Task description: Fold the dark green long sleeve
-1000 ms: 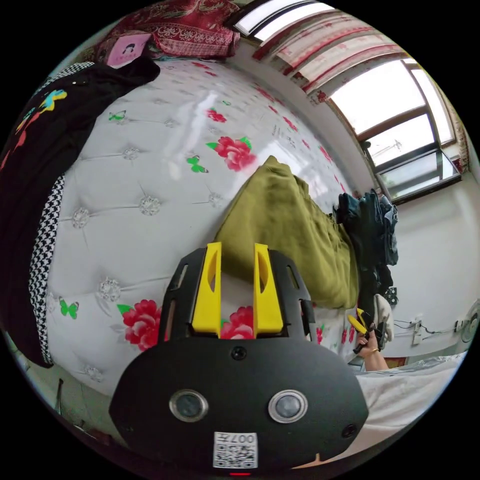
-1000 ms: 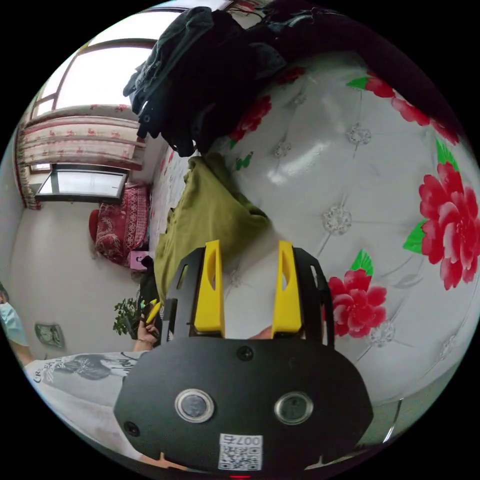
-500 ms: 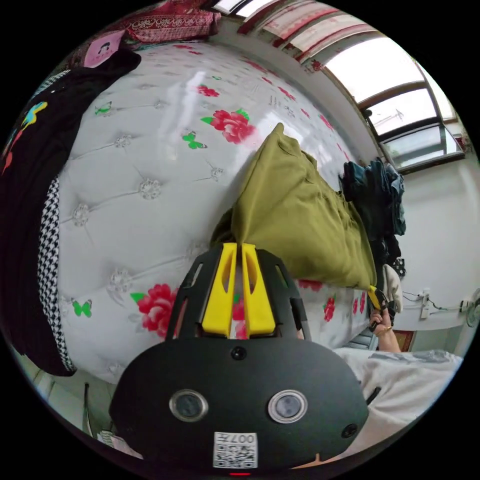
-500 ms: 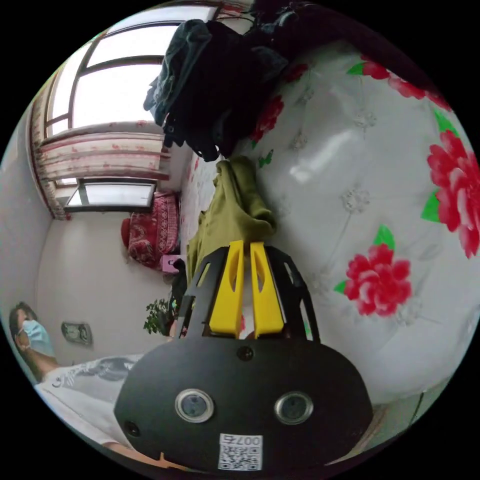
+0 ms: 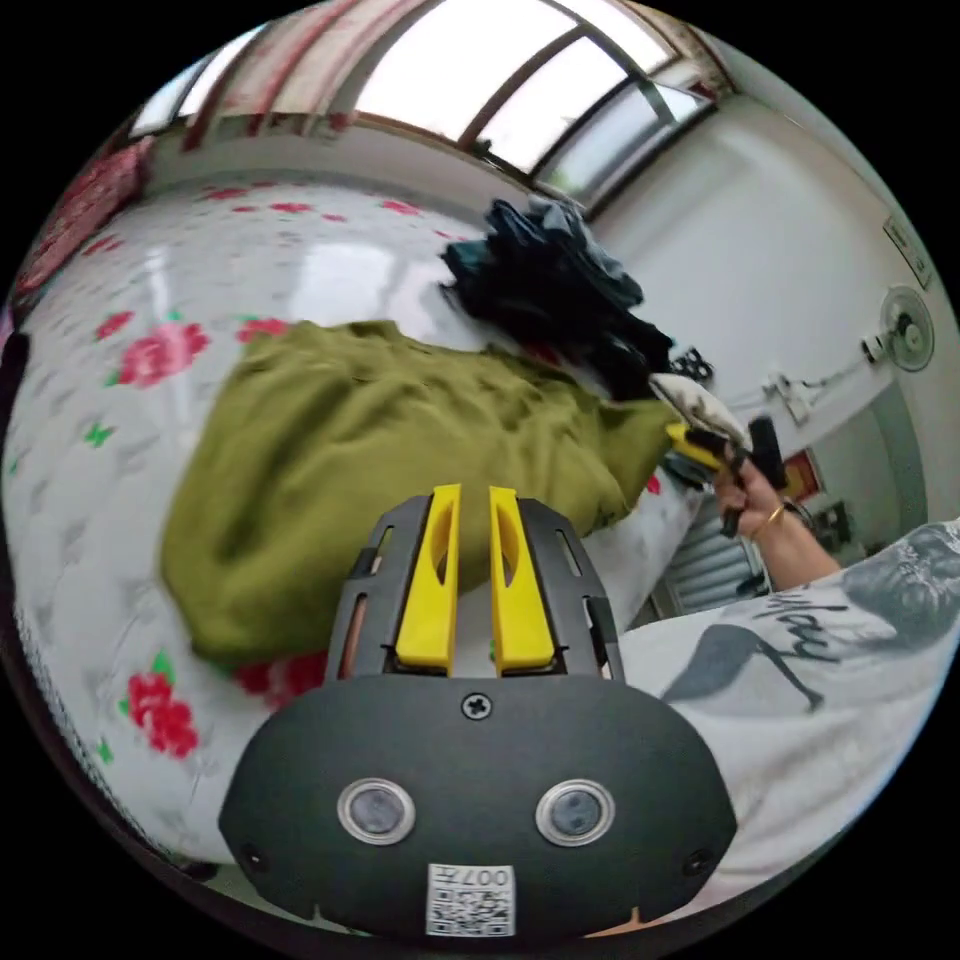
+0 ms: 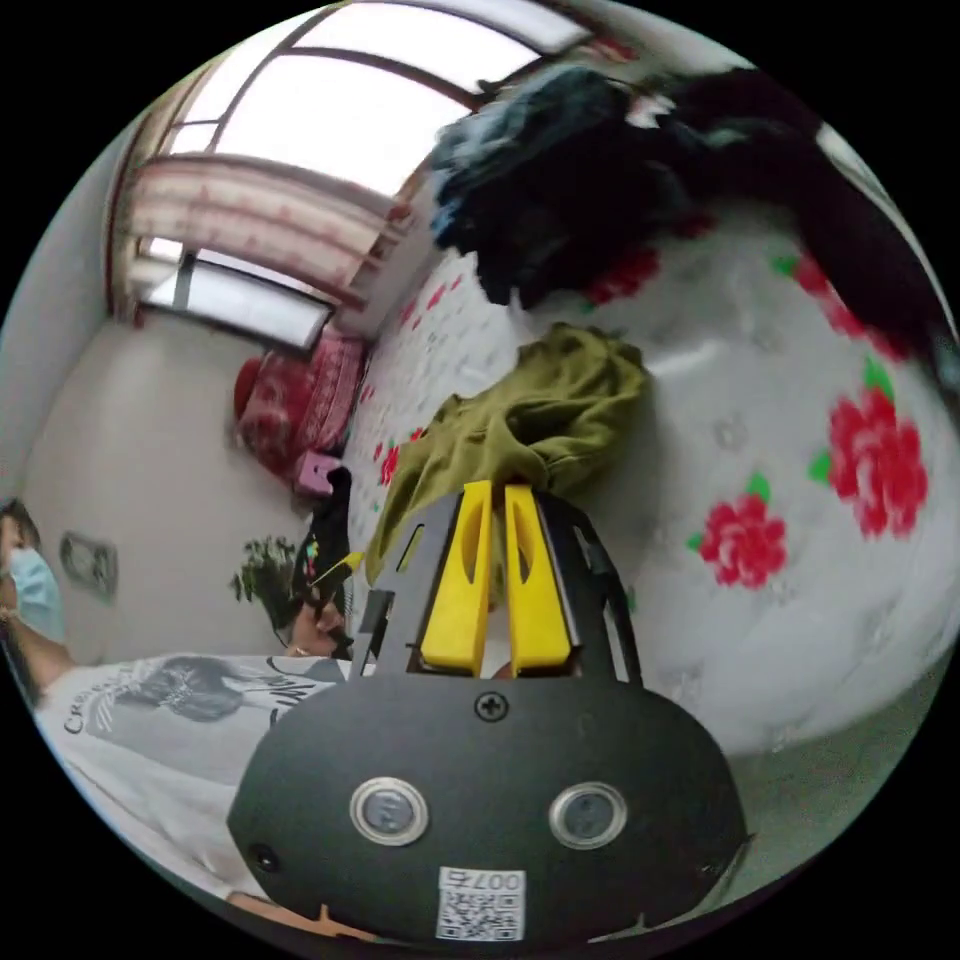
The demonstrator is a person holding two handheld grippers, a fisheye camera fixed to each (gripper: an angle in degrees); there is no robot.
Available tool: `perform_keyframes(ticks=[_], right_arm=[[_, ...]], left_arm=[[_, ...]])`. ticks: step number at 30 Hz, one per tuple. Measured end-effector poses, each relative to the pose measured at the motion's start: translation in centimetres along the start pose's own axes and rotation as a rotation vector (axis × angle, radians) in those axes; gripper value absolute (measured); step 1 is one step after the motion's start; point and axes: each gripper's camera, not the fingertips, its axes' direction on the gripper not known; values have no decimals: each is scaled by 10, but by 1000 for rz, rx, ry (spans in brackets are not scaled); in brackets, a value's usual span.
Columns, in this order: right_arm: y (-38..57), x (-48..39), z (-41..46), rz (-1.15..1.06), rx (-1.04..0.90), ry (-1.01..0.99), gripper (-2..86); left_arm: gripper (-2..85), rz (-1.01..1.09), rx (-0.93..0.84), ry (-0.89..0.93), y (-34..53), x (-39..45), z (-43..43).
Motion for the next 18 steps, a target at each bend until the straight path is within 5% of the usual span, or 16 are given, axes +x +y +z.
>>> perform_keyframes(ticks=[4,10,14,18], right_arm=[[-6,-146,60,-429,-97,71,0],[64,-324,171,-933,-259,-59,5],[117,-364,279,-968,-429,-189,18],[182,-349,425,-918,-844,-106,34]], left_arm=[[21,23,-289,-27,-10,3,104],[-6,-11,-152,57,27,-22,41],[-2,-199,-62,90,101,-65,-15],[23,-433,48,83,173,-107,-60]])
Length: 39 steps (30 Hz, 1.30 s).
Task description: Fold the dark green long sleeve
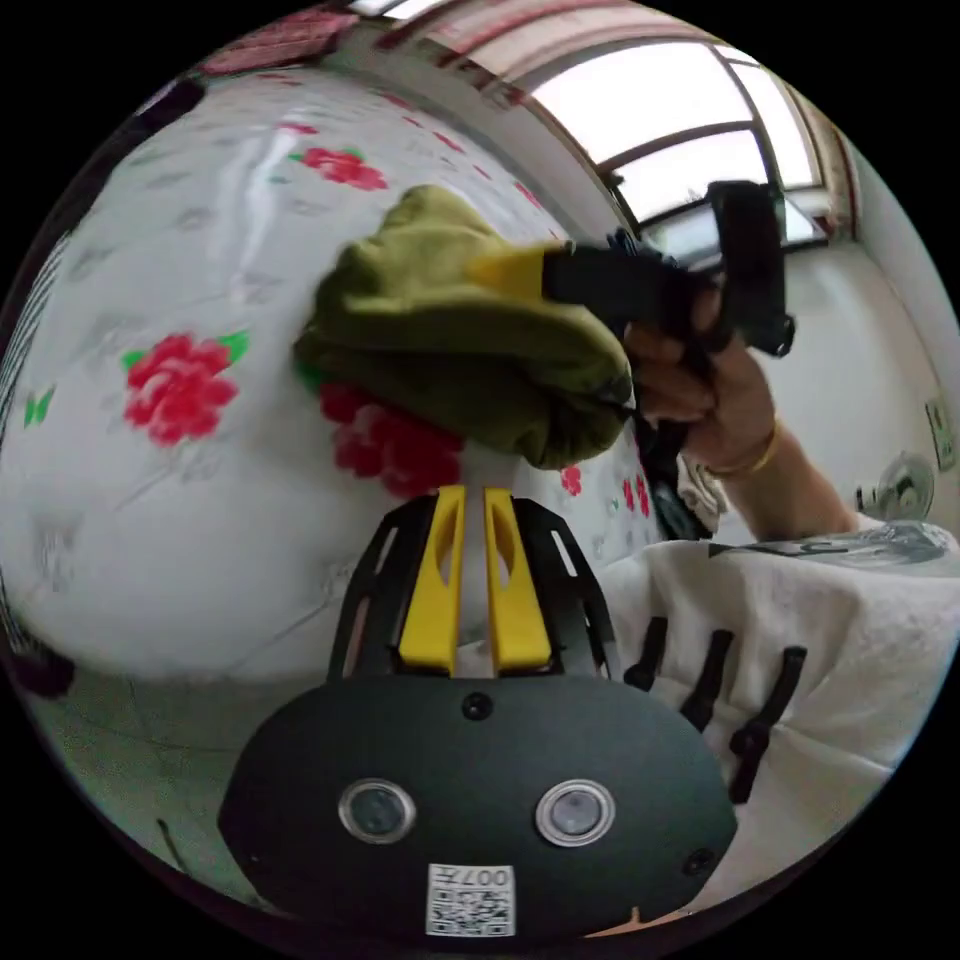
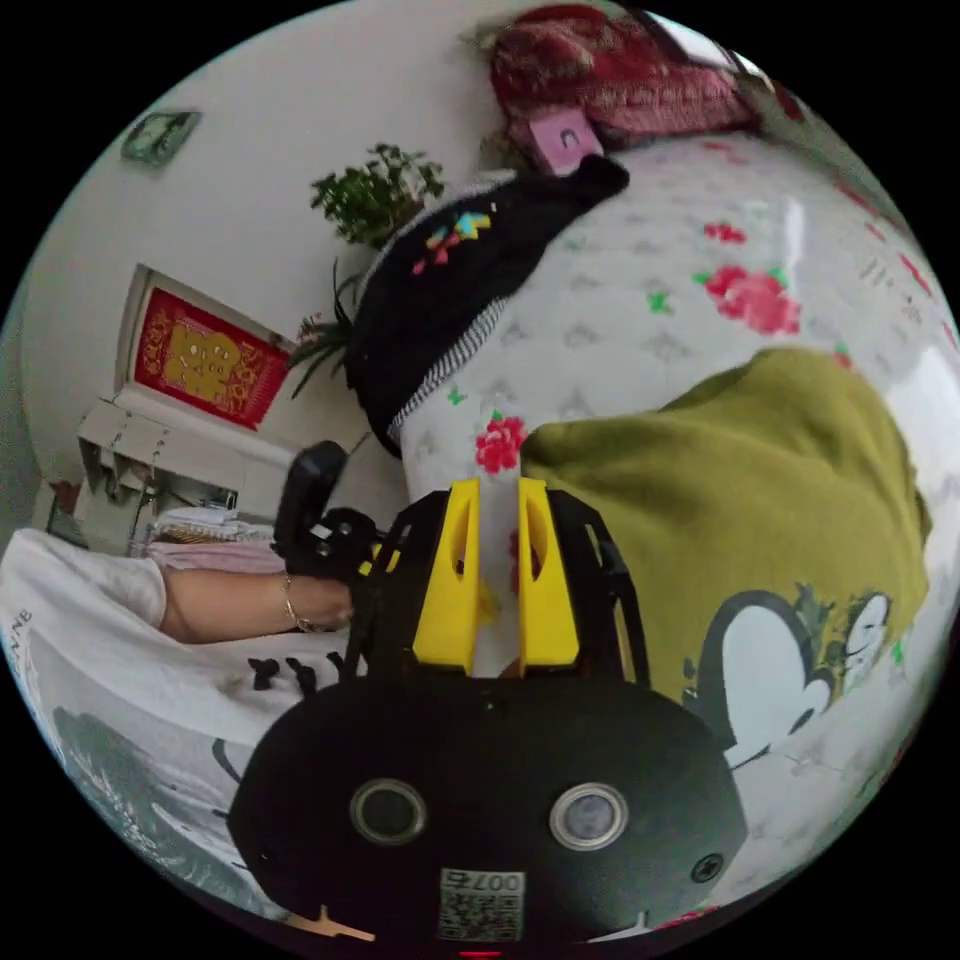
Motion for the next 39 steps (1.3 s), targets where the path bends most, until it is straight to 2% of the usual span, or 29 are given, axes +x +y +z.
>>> perform_keyframes(ticks=[2,6,9,12,14,15,16,17,18,21,23,25,27,29,31,35,37,39], right_arm=[[4,6,23,38,-33,-80,40],[27,14,-35,54,180,-136,52],[64,32,-95,111,327,36,60],[99,42,-112,143,374,126,66],[106,40,-88,129,292,134,70],[106,37,-53,119,172,180,72],[111,33,-22,113,133,258,74],[115,31,-10,116,131,288,75],[122,27,-5,114,215,313,77],[111,33,-28,158,181,241,83],[110,47,-61,196,206,183,87],[132,80,-121,317,421,163,95],[150,119,-155,451,520,136,104],[162,161,-174,581,536,120,111],[173,211,-182,728,536,52,119],[173,261,-178,860,522,-89,119],[164,270,-186,856,575,-165,113],[152,276,-185,846,567,-271,101]], left_arm=[[36,-80,54,29,14,-21,-17],[61,-200,142,157,24,-53,-35],[63,-168,210,271,4,-48,-51],[67,-12,254,237,-35,-15,-67],[67,42,225,147,-61,-1,-61],[64,44,170,60,-76,0,-45],[63,27,128,13,-82,-4,-34],[62,-38,19,-55,-91,-19,-7],[58,-136,-39,-16,-92,-39,10],[54,-238,43,163,-82,-66,0],[63,-256,77,161,-74,-72,-17],[76,-285,131,146,-63,-77,-38],[95,-345,221,139,-45,-88,-65],[121,-386,245,135,-36,-100,-74],[150,-431,233,142,-33,-113,-72],[217,-443,194,302,-51,-117,-36],[221,-411,151,322,-69,-109,-16],[187,-373,79,308,-97,-99,11]])
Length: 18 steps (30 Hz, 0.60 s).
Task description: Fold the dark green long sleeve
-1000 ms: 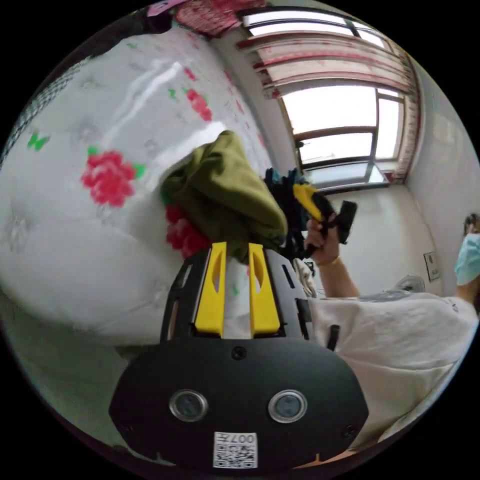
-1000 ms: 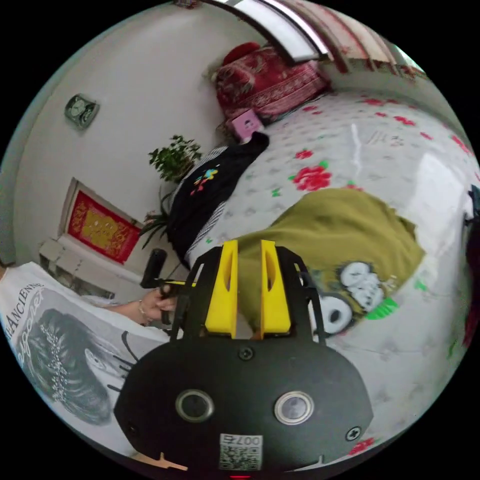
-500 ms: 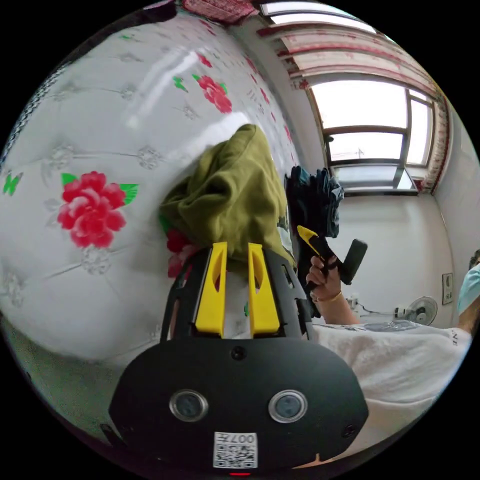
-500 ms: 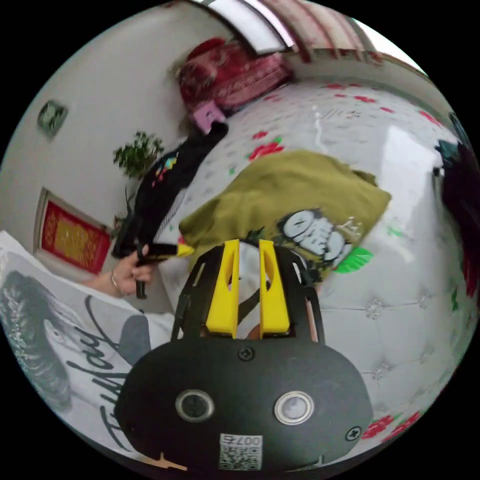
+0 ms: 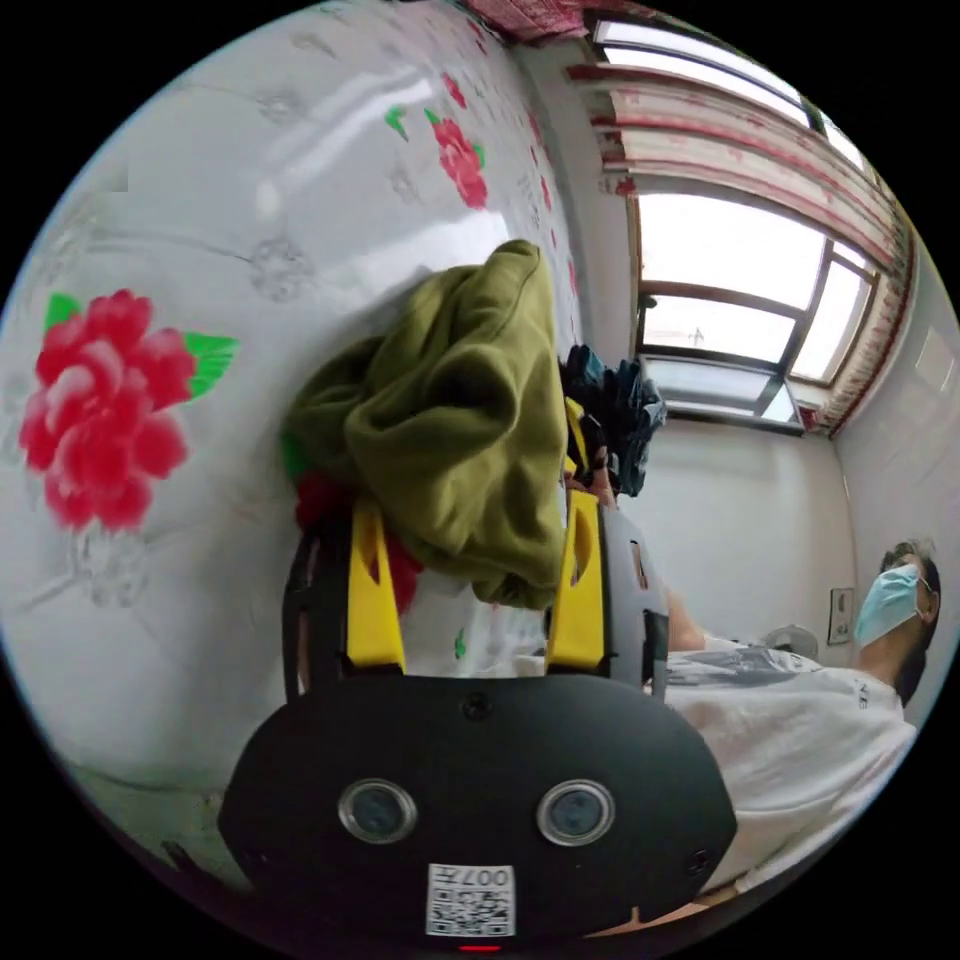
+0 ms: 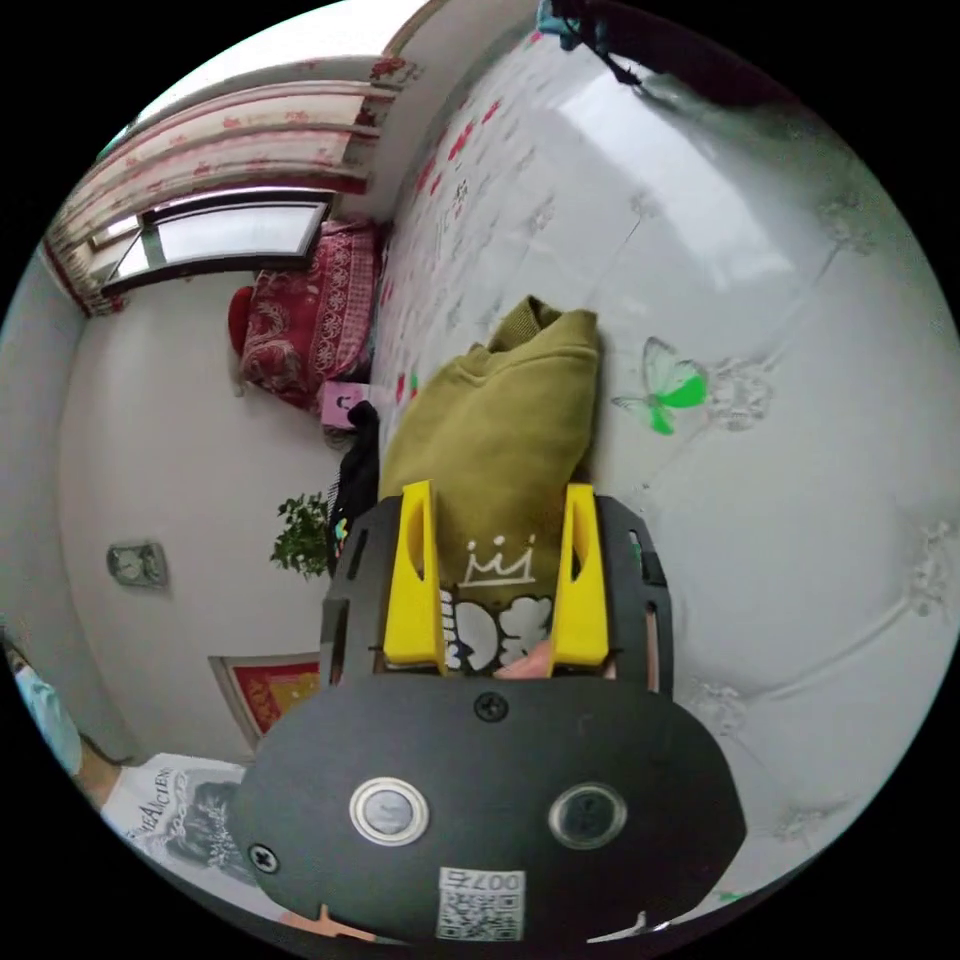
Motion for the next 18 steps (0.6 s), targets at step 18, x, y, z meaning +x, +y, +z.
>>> perform_keyframes(ticks=[18], right_arm=[[208,-28,-357,-79,565,-128,23]], left_arm=[[70,587,-544,55,14,281,185]])
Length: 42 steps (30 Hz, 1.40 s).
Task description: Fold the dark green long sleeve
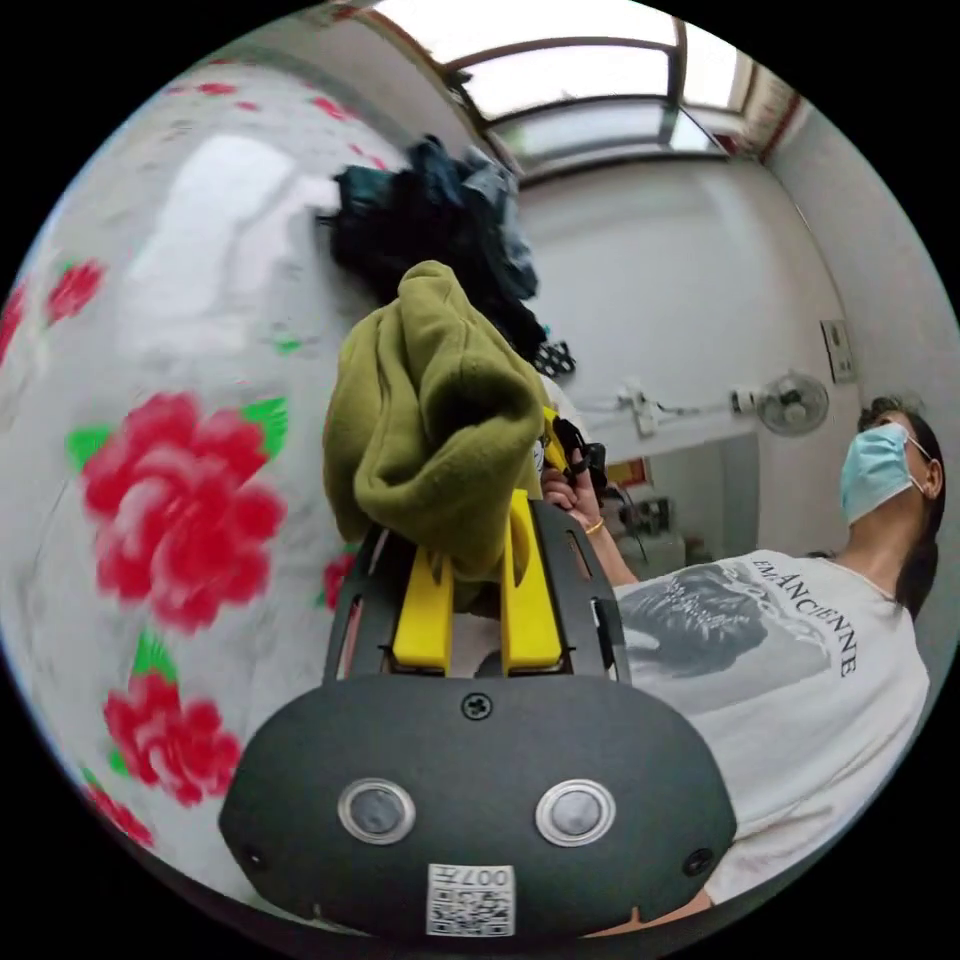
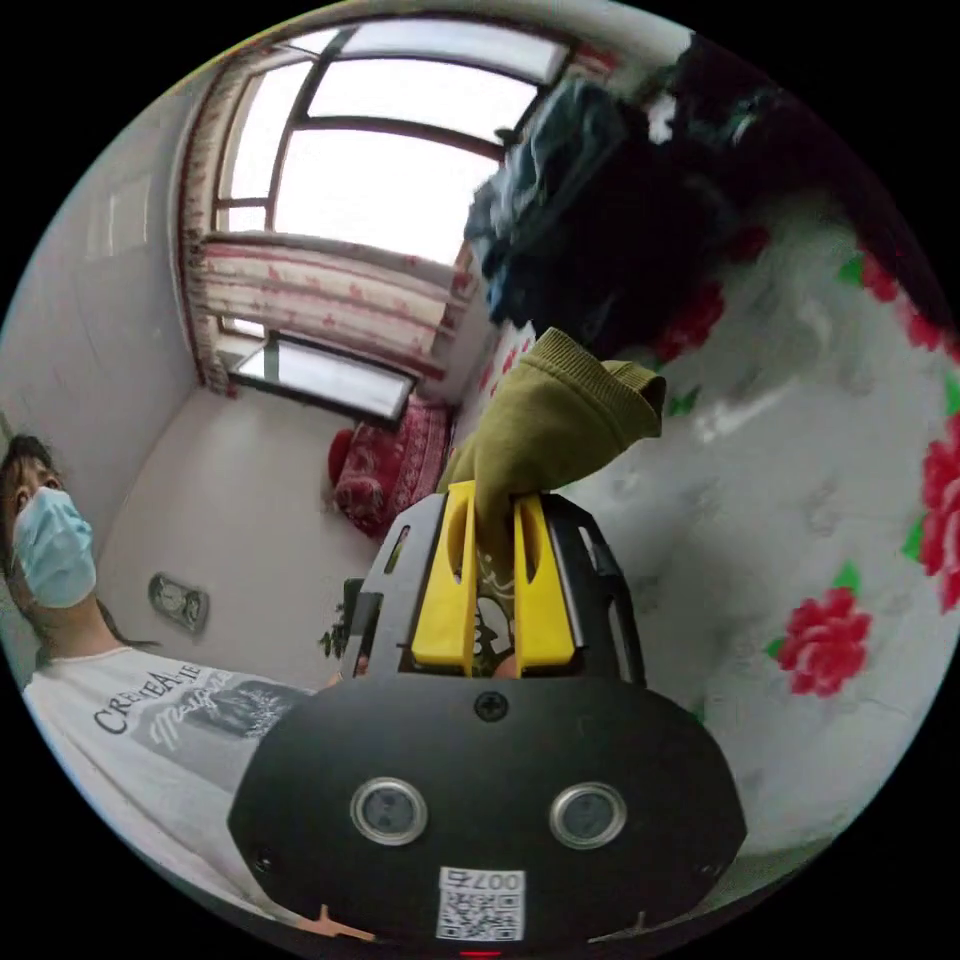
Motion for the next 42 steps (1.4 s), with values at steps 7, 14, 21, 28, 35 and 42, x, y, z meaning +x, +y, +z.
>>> perform_keyframes(ticks=[7,14,21,28,35,42], right_arm=[[-37,-84,-262,-180,560,215,25],[-78,-48,-405,-49,1049,345,32],[-95,93,-410,214,1029,557,32],[-44,55,-364,85,965,656,42],[-22,3,-202,-224,622,759,60],[38,-36,89,-578,-142,509,77]], left_arm=[[69,404,-251,84,-201,177,194],[55,568,-331,-169,-291,306,358],[20,276,-515,-408,-137,152,320],[52,-312,-3,-612,78,92,101],[67,-742,464,-791,285,122,-3],[75,-823,733,-861,359,122,-102]])
